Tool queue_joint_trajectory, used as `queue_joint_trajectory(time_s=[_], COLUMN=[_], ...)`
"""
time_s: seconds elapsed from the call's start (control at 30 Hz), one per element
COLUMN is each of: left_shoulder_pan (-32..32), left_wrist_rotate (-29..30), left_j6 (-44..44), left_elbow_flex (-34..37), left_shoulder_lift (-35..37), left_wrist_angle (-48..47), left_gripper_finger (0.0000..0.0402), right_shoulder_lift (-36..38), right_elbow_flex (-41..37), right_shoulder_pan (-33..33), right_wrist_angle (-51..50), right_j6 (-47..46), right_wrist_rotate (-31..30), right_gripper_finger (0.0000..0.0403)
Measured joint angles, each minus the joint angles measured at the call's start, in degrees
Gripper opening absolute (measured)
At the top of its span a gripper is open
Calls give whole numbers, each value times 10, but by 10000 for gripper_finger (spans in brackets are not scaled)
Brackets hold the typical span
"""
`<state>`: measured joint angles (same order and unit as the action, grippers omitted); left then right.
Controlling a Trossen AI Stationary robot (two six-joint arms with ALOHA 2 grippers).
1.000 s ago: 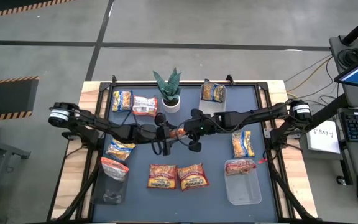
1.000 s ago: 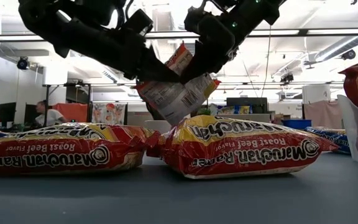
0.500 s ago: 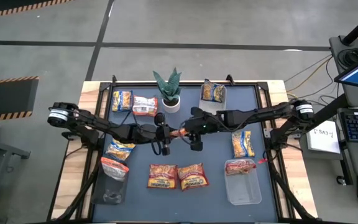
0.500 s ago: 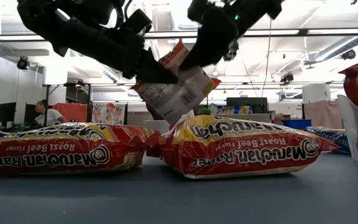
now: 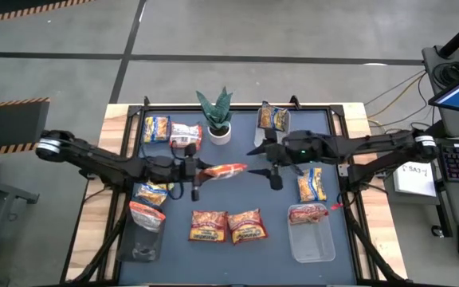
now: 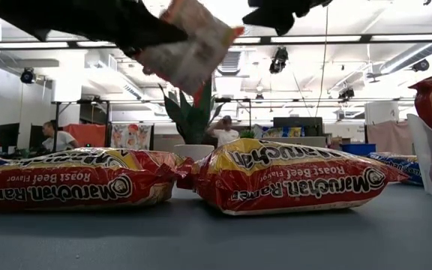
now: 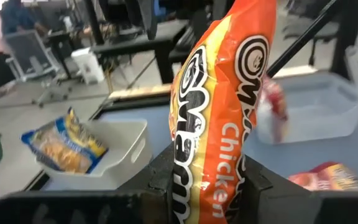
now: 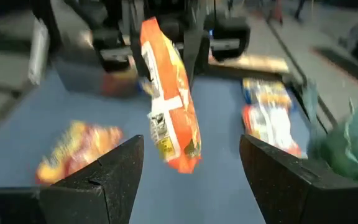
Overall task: Sort Maruchan noodles
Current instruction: Put the bottom orange instant noodle pack into the black bin
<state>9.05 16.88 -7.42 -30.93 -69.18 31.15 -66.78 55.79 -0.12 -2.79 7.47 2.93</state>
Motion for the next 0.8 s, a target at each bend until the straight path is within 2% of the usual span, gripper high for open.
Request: queue_joint_trajectory(time_s=[0.1,0.23,0.33,0.43,0.6,0.8], left_shoulder_pan=[11,17,17,17,17,17], left_wrist_rotate=[-1,-18,-21,-21,-21,-26], left_j6=[0,-2,-2,-2,-1,1], left_elbow_flex=[15,41,52,55,55,55], left_shoulder_lift=[32,55,60,57,49,42], left_wrist_angle=[18,86,118,130,143,158], left_gripper_finger=[75,75,75,75,75,75], right_shoulder_lift=[18,10,-16,-48,-105,-159], right_elbow_flex=[-59,-133,-165,-170,-129,-74], right_shoulder_pan=[0,0,0,0,0,0], right_wrist_angle=[111,269,375,440,456,456], right_j6=[-10,-15,-24,-36,-36,-14], right_wrist_rotate=[3,3,6,26,64,80], right_gripper_finger=[252,251,251,251,251,242])
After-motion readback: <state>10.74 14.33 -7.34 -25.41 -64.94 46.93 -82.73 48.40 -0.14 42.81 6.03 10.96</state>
